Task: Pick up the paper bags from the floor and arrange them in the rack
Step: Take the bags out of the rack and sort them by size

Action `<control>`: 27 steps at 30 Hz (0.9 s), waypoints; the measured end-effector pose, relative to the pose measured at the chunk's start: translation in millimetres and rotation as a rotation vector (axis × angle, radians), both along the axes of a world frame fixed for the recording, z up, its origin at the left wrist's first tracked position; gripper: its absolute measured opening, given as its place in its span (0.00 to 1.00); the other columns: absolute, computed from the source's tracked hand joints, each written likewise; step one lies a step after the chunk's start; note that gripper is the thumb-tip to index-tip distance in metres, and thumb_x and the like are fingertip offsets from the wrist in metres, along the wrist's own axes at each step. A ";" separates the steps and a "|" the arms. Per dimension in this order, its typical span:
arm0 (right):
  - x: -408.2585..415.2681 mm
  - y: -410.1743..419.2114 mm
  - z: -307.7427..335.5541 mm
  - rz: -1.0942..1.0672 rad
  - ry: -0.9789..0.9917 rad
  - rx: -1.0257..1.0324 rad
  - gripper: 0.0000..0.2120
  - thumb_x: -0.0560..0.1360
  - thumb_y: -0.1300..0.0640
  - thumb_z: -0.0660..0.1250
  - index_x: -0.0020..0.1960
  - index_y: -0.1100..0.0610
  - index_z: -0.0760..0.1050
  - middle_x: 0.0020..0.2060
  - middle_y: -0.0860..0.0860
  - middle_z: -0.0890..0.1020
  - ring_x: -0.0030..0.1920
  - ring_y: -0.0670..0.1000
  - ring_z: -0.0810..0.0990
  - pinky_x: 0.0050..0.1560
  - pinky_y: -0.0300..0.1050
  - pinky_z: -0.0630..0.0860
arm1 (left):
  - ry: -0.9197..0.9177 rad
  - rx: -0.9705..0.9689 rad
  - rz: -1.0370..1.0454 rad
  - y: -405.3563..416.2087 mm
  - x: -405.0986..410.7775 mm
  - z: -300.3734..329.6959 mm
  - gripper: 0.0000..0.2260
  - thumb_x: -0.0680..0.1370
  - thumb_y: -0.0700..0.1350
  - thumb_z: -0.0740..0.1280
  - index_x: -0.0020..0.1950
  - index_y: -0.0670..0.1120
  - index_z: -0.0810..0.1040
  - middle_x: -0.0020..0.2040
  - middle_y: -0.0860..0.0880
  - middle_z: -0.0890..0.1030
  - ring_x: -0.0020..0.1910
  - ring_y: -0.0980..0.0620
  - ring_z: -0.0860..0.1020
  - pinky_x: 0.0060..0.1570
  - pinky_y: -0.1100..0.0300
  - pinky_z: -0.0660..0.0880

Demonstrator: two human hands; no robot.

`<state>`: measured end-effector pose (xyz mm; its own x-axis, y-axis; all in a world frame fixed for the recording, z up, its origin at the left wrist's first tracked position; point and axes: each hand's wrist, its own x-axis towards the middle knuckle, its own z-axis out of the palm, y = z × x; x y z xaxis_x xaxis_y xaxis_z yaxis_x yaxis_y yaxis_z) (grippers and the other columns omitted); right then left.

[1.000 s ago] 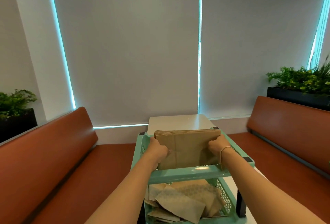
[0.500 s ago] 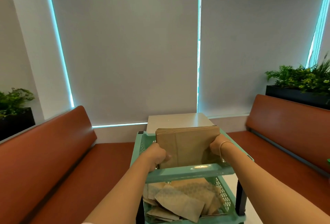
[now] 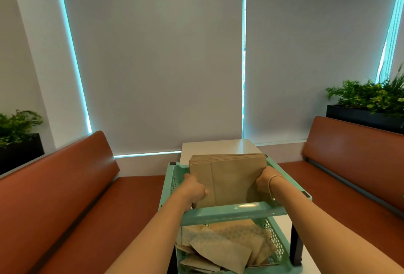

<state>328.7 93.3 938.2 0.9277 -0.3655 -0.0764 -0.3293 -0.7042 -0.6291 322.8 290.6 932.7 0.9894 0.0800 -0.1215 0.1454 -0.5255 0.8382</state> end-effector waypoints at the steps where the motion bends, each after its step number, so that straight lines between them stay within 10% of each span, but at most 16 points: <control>1: 1.3 -0.8 0.0 -0.003 -0.016 0.008 0.06 0.79 0.63 0.59 0.54 0.62 0.73 0.43 0.54 0.74 0.43 0.51 0.72 0.55 0.44 0.72 | -0.013 -0.005 0.005 0.0 -0.3 0.8 0.27 0.77 0.35 0.64 0.73 0.38 0.56 0.66 0.38 0.72 0.49 0.47 0.72 0.52 0.57 0.72; 5: 4.0 -4.9 -2.2 -0.021 -0.017 -0.016 0.12 0.79 0.63 0.59 0.36 0.58 0.65 0.33 0.51 0.68 0.33 0.47 0.66 0.41 0.38 0.69 | -0.028 -0.049 0.032 0.1 2.6 -4.6 0.22 0.77 0.34 0.64 0.69 0.40 0.61 0.65 0.40 0.72 0.60 0.44 0.73 0.58 0.54 0.71; 12: -3.2 -11.9 22.4 0.048 -0.114 -0.159 0.14 0.76 0.65 0.60 0.60 0.61 0.73 0.56 0.58 0.78 0.56 0.58 0.76 0.60 0.47 0.71 | -0.211 -0.249 0.102 8.9 5.2 9.8 0.26 0.69 0.33 0.73 0.63 0.46 0.69 0.58 0.46 0.77 0.56 0.47 0.76 0.55 0.54 0.76; 15: -2.0 -21.2 42.5 0.099 -0.353 0.111 0.12 0.71 0.71 0.62 0.49 0.59 0.77 0.48 0.58 0.81 0.52 0.59 0.78 0.55 0.52 0.76 | -0.307 -0.410 0.101 21.0 6.1 26.1 0.33 0.62 0.31 0.77 0.58 0.53 0.67 0.57 0.44 0.77 0.54 0.44 0.78 0.53 0.47 0.79; 19: -12.9 -21.6 70.5 0.166 -0.588 0.622 0.14 0.71 0.73 0.64 0.40 0.54 0.75 0.38 0.52 0.78 0.43 0.54 0.76 0.45 0.47 0.76 | -0.276 -0.217 -0.097 26.6 -5.4 38.8 0.30 0.64 0.34 0.78 0.60 0.52 0.70 0.52 0.47 0.79 0.51 0.47 0.80 0.53 0.51 0.79; 27: -21.0 13.4 83.1 0.287 -0.680 0.570 0.13 0.72 0.69 0.66 0.43 0.51 0.76 0.38 0.49 0.76 0.40 0.49 0.75 0.44 0.46 0.76 | -0.180 0.015 -0.260 -11.2 -17.8 29.1 0.26 0.71 0.35 0.73 0.67 0.46 0.70 0.62 0.47 0.77 0.61 0.48 0.74 0.60 0.56 0.72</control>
